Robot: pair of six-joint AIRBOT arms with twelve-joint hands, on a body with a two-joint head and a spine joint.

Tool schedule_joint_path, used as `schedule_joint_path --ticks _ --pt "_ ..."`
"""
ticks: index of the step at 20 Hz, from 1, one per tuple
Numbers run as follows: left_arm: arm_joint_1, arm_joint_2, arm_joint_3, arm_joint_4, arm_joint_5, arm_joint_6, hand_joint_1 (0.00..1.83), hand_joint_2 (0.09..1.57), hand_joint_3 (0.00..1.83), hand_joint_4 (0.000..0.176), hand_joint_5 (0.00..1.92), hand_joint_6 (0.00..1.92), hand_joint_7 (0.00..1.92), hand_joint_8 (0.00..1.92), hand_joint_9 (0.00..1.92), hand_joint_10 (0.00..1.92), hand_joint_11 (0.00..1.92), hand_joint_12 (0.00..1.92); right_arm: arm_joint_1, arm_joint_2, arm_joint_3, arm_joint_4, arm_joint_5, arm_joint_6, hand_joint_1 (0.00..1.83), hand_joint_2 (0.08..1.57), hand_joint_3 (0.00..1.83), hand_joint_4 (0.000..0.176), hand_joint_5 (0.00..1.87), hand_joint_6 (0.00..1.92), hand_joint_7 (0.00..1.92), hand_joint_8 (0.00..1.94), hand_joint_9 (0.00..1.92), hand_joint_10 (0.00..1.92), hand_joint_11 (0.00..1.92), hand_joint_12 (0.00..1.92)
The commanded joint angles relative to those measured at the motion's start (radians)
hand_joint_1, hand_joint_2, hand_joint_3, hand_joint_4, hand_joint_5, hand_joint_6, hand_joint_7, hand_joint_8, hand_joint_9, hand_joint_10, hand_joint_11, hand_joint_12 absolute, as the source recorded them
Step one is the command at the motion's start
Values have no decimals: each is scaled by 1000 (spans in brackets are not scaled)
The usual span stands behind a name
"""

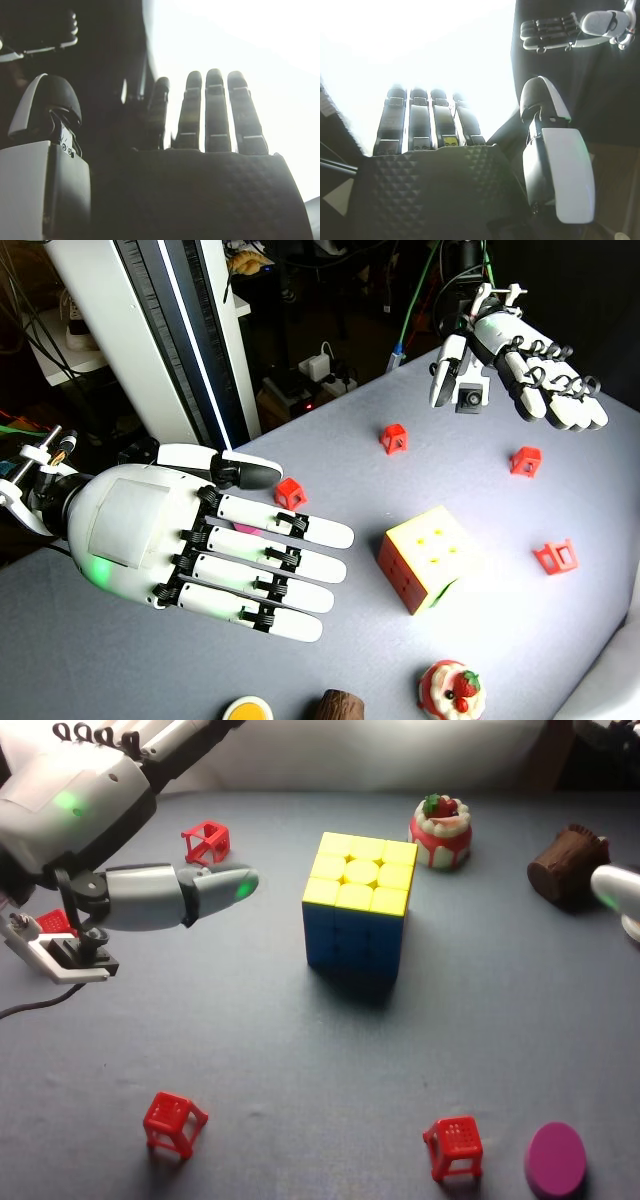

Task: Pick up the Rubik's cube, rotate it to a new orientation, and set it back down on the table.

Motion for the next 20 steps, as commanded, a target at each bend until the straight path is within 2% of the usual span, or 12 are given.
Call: schedule_joint_path --ticks 1,2,4,6,7,9,10,15,17,18,19,20 --pt "-21 -8 7 -4 -96 -11 558 1048 20 65 0 0 0 0 0 0 0 0 6 -1 2 8 123 9 673 1205 49 0 0 0 0 0 0 0 0 0" --pt "-39 -13 14 9 -65 -21 595 1031 9 48 0 0 0 0 0 0 0 0 4 -1 2 10 122 9 661 1208 42 0 0 0 0 0 0 0 0 0" --pt "-79 -35 36 39 5 -39 613 983 0 66 0 0 0 0 0 0 24 12 -5 -1 2 17 122 9 675 1213 36 0 0 0 0 0 0 0 0 0" --pt "-128 -61 62 63 101 -50 648 959 0 24 0 0 0 0 0 0 56 32 -15 -1 1 30 119 9 685 1218 34 0 0 0 0 0 0 0 0 0" --pt "-155 -80 80 75 152 -59 661 923 24 8 0 0 0 0 0 0 10 225 -20 -1 1 38 119 9 666 1220 30 0 0 0 0 0 0 0 0 0" --pt "-214 -132 136 100 267 -87 670 845 0 15 0 0 0 0 0 0 0 8 -37 -1 1 58 119 9 642 1240 35 0 0 0 0 0 0 0 0 0" --pt "-234 -155 163 121 308 -125 695 819 0 0 0 0 0 0 0 0 1 2 -44 -3 1 66 119 9 653 1246 33 0 0 0 0 0 0 0 0 0" --pt "-315 -236 229 180 499 -135 813 870 9 0 0 0 0 0 0 0 24 12 -67 -21 15 98 115 9 619 1261 21 0 0 0 0 0 0 0 36 21" --pt "-326 -263 259 189 562 -141 878 847 0 1 6 2 0 0 0 0 37 21 -67 -32 21 99 109 9 632 1294 0 0 0 0 0 0 0 0 0 237" --pt "-332 -275 271 202 593 -141 869 821 9 0 0 0 0 0 0 0 7 269 -67 -33 22 99 106 9 654 1291 0 0 0 0 0 0 0 0 0 238" --pt "-336 -286 281 216 618 -142 877 838 13 2 0 0 0 0 0 0 1 362 -68 -34 23 99 103 9 647 1281 0 0 0 0 0 0 0 0 0 97" --pt "-339 -291 285 225 636 -142 862 839 8 30 0 0 0 0 0 0 0 424 -68 -36 24 99 100 9 637 1280 0 0 0 0 0 0 0 0 0 67"
